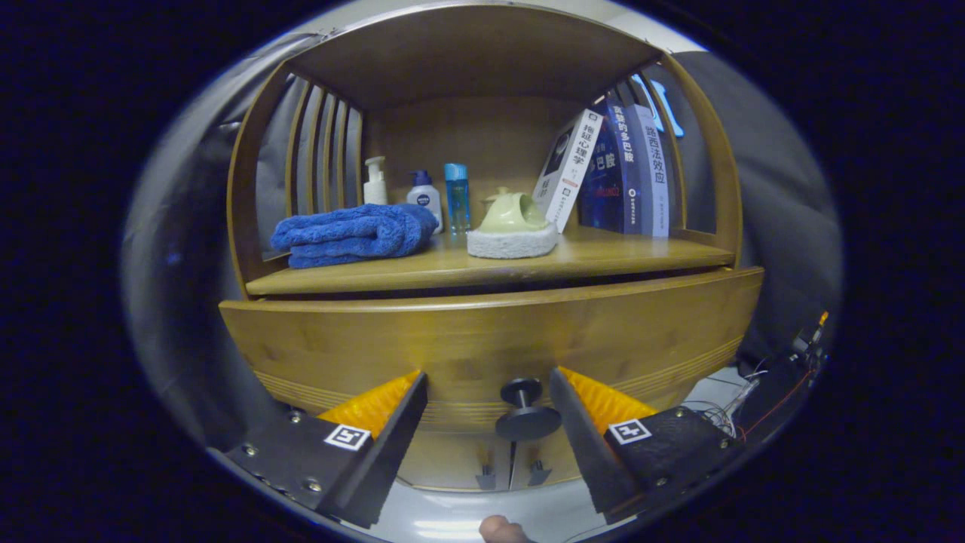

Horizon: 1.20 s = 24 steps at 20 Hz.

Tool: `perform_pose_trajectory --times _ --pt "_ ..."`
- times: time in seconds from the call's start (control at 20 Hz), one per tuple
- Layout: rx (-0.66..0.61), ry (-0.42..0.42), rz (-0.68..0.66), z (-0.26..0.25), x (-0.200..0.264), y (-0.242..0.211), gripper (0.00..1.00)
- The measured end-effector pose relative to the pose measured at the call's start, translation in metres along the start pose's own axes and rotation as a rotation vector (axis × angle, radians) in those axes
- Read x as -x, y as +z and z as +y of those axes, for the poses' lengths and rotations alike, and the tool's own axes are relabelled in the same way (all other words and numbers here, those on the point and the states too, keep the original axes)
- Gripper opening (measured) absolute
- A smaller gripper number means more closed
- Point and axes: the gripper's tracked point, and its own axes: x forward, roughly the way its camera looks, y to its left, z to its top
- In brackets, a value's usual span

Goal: Pull open the drawer, take out the items inside it, and place them on the countertop above the cabinet.

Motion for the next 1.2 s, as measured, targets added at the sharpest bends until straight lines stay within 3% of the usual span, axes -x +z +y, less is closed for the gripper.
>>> perform_pose_trajectory --times 0.5,0.7,1.0,1.2 --pt "0.043 0.003 0.0 0.0 -0.023 0.008 0.99" --pt "0.08 -0.034 0.039 -0.002 -0.022 -0.013 0.99" --pt "-0.04 -0.012 0.069 -0.002 0.018 -0.027 0.99" --pt "-0.028 -0.022 0.049 -0.006 0.069 -0.027 0.99"
